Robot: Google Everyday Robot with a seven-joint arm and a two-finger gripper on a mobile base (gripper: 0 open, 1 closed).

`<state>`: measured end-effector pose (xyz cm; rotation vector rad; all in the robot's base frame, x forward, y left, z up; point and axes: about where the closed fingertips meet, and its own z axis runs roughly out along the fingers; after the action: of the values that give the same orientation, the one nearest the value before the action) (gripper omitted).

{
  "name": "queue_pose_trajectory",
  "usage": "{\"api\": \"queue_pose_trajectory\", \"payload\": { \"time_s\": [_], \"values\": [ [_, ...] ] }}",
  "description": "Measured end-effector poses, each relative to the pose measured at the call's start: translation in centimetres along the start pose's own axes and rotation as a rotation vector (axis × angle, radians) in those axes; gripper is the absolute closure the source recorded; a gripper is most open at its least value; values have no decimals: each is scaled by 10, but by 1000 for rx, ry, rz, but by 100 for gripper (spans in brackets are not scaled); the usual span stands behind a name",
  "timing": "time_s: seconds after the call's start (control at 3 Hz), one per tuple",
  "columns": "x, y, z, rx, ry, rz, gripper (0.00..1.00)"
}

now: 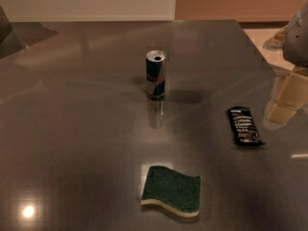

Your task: Pick redbull can

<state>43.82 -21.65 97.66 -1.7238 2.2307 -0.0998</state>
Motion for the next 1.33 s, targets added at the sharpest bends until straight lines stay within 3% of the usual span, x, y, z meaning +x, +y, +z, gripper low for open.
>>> {"api": "queue_pose_trajectory", "payload": {
  "time_s": [0.33, 0.67, 1.33],
  "values": [
    [0, 0, 0, 0, 0, 0, 0],
    [-21, -9, 12, -8, -36, -10, 0],
    [-92, -37, 53, -7, -156, -11, 0]
  ]
}}
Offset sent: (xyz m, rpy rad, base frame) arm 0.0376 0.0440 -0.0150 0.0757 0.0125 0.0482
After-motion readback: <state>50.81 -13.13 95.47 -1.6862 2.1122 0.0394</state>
